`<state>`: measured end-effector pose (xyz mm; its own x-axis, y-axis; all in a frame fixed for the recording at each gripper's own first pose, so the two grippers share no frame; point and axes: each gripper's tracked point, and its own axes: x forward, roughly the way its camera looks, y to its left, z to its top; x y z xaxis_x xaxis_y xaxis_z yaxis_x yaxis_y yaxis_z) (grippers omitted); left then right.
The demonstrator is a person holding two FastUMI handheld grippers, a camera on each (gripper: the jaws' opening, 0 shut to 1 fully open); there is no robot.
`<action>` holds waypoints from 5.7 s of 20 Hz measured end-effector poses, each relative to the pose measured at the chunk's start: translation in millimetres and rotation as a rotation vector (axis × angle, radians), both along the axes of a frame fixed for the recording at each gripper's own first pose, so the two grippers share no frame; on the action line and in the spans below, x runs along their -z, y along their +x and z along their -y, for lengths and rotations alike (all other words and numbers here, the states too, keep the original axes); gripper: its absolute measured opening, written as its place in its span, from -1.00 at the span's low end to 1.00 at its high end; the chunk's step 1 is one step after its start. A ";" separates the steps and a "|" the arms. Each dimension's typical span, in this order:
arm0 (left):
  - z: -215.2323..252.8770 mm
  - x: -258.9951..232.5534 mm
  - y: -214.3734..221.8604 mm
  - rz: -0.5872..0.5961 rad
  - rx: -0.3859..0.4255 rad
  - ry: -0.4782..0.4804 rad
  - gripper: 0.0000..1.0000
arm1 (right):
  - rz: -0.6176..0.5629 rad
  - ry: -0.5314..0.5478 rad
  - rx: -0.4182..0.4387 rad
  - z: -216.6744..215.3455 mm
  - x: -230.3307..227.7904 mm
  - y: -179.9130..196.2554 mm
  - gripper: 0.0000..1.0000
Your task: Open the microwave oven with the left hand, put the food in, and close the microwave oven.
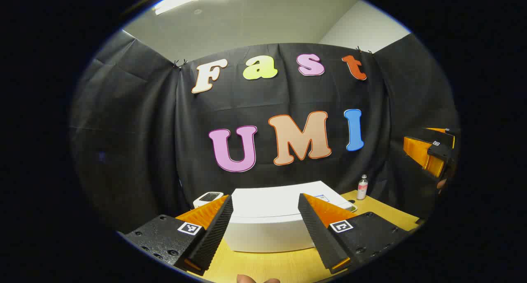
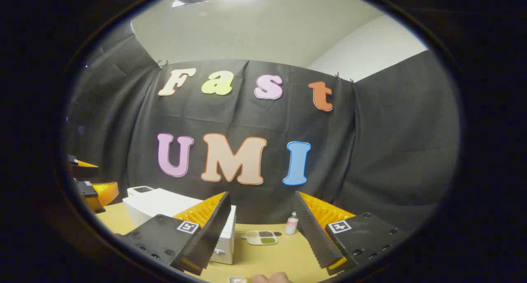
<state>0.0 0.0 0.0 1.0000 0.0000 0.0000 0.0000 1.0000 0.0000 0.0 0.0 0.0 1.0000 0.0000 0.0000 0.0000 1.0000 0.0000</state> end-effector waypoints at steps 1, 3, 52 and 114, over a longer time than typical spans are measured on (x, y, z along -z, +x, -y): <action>1.1 -0.5 2.7 0.001 -0.001 0.001 0.94 | 0.005 -0.006 0.000 0.4 -0.4 2.6 0.94; 5.7 2.8 8.2 -0.004 0.003 0.000 0.94 | 0.012 -0.013 0.007 4.0 0.4 7.2 0.93; 173.2 244.2 80.7 -0.295 0.178 0.059 0.96 | -0.067 -0.087 -0.091 49.3 30.4 -21.3 0.94; -134.6 300.8 -162.3 -0.655 0.146 -0.109 -1.00 | -0.170 -0.043 -0.080 -51.5 81.3 -22.7 0.94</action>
